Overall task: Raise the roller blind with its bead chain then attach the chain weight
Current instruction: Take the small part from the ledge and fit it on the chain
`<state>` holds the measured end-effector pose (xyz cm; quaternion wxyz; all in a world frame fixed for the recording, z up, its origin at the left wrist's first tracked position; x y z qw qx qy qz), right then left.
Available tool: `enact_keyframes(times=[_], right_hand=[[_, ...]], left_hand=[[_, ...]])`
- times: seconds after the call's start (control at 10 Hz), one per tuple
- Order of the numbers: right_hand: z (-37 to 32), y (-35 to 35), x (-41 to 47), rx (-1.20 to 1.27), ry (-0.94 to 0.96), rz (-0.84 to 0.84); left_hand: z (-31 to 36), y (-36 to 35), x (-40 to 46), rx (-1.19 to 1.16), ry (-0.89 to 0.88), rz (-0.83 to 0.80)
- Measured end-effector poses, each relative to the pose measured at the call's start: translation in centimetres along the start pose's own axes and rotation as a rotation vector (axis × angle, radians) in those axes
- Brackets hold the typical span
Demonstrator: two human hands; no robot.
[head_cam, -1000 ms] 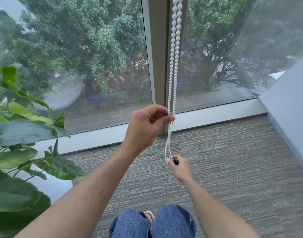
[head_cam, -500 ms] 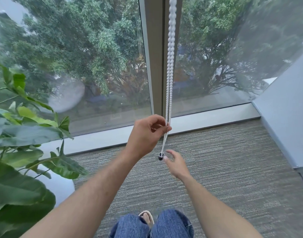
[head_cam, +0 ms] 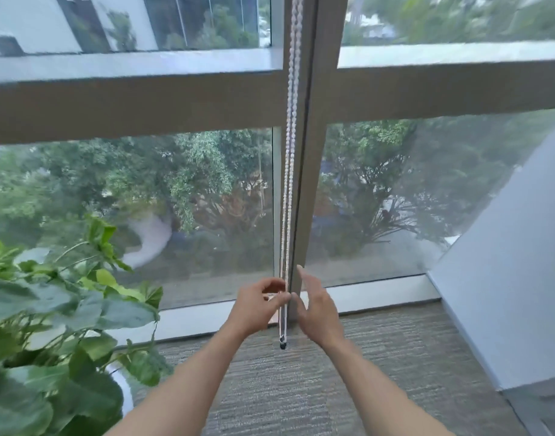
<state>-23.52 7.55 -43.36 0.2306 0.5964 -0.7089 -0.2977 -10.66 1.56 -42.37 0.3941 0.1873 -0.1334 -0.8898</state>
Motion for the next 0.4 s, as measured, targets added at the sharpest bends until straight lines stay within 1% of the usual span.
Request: enact_keyframes(times=[0.1,0.2,0.3,0.4], right_hand=[[-4.8,4.5,0.5,-0.075,0.078,0.08],[-9.7,9.0,0.5,-0.197,0.151,0.204],[-14.7,12.9,0.5,-0.362,0.263,0.347],[-19.5,16.5,0.5,-0.424,0.326,0.462]], left_hand=[[3.2,2.3,-0.6,-0.056,-0.016,0.014],[7.7,5.7,-2.0,0.039,-0.082,0.096],[13.5,9.9,-4.0,0.238,-0.245,0.255],[20.1,13.7,-6.3,0.385,-0.398,0.384]])
Point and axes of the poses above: each hand's wrist, its own x-axis towards the middle knuckle, its own y-axis out of the back of the hand, z = x × y, the point moved 9 cm from there along x, towards the middle knuckle, and after that the axes turned 10 degrees about -z, right-handed, at the moved point
